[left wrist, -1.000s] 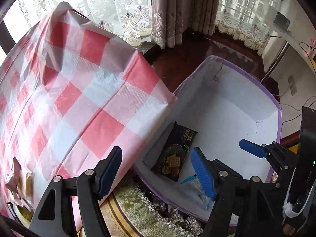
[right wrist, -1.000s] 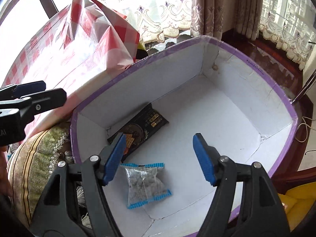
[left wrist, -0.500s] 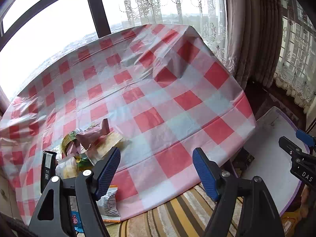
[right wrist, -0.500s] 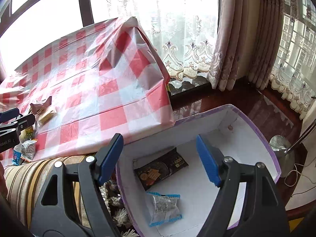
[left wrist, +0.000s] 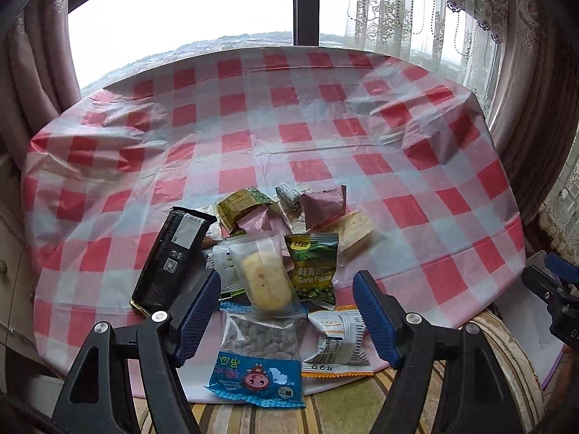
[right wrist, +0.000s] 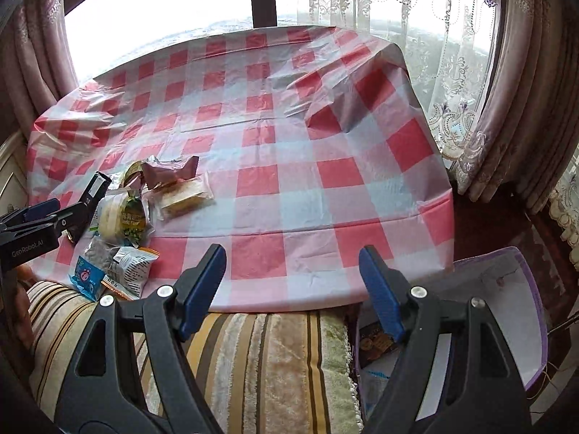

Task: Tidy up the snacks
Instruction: 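Move both tools back over the snack pile on the table, then grasp the black bar packet with the left tool while the right tool grasps the white-orange chip bag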

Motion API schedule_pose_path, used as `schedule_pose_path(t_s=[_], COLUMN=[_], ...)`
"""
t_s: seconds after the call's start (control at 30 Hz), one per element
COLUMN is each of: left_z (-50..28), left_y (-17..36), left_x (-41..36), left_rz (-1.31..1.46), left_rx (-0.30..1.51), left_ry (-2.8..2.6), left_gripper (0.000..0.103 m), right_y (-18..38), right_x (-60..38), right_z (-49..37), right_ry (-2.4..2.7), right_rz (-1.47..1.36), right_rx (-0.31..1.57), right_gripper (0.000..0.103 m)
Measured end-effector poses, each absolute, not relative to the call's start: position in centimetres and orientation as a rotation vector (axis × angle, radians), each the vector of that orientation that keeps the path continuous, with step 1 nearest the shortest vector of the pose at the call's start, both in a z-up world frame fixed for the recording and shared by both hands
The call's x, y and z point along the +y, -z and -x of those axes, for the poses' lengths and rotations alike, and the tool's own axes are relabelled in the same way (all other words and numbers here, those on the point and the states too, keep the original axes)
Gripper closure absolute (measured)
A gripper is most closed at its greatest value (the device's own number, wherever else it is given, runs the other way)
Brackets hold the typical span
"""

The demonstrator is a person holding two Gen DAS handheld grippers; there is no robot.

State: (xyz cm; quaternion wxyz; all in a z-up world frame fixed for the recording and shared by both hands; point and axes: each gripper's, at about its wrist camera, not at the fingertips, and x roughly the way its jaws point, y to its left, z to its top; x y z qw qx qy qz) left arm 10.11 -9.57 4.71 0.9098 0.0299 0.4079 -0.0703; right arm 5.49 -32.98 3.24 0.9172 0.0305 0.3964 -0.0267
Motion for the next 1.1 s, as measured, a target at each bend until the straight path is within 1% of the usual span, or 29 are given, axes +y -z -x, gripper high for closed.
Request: schedule_pose_path(t_s=[0.17,0.37,0.5,0.67,0.93,1.03,1.07,1.1], left_z=[-11.2,-13.0,-14.4,-15.9,-18.1,-18.9,-19.2,-19.3], left_y=[-3.7,-2.3,-1.3,-0.3,1.3,2.1,2.5,2.7], left_x=[-4.3,0.0,1.4,2.3,2.7,2.7,2.8,2.8], left_rz=[0.014,0.061,0.047,0.036,0.011,0.006,0.009,0.013], left_rx=[0.862,0.903,0.937,0.961,0.994,1.013,1.023,1.030], left_ry=[0.087,0.061,0.049,0.062,0.113,0.123,0.130,0.140], left_gripper=[0.027,0.027,0.027,0.027,0.027,0.027,0.027,0.028], right_y=[-2.4,-1.1,0.0,1.1,3.0,3.8,4.0,4.3], right_x=[-29.8,-25.7,-22.7,-19.3,-18.0,-18.1,-18.1,-18.0], right_z=[-7.8,-10.2,-11.3,-11.9,-12.9,-13.4,-13.5,-13.7], right_ry=[-0.009,-0.158,-0.278,-0.332,-0.323,-0.315,-0.309,-0.305], right_rz=[-0.039,-0.005,-0.027,0.042,0.063,0.049,0.050,0.052], right_rx=[0.855,0.932,1.006,1.060,1.134,1.163,1.171,1.182], right_gripper=[0.025,0.025,0.025,0.025,0.025,0.031,0.036,0.044])
